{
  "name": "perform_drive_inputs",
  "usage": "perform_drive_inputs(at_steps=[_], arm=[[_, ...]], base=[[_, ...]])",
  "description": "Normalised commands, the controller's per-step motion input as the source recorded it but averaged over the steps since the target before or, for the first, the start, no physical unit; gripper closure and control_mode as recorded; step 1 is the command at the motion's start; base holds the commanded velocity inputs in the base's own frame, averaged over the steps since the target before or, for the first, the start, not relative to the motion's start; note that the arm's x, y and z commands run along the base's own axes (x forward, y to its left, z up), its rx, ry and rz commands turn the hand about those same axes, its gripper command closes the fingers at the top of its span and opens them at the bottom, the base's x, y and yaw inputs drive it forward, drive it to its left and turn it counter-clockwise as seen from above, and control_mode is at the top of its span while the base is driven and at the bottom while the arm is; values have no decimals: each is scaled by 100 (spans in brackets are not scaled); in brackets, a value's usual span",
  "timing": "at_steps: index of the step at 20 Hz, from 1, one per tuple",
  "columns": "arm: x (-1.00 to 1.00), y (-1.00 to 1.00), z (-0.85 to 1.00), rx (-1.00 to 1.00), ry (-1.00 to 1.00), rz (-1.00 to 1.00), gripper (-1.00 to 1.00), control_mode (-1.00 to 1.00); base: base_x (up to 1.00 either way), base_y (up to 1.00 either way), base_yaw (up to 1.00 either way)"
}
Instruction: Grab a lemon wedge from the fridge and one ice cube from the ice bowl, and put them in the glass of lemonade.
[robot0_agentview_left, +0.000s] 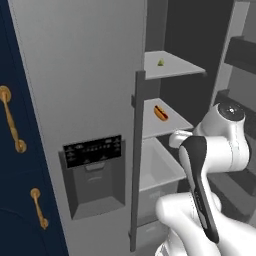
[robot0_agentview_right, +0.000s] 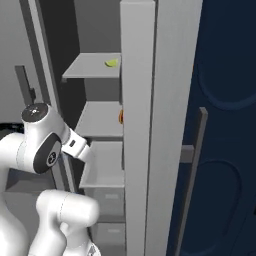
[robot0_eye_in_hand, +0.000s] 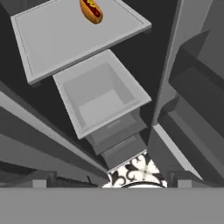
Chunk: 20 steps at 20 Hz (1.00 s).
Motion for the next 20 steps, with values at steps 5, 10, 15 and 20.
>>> perform_drive_inputs(at_steps=[5,10,15,20], arm=[[0,0,0,0,0,0,-100,100],[0,0,0,0,0,0,-100,100],[0,0,0,0,0,0,-100,100],[0,0,0,0,0,0,-100,100]], base=[[40,-34,-6],[36,-38,-2],[51,0,0],[58,0,0]])
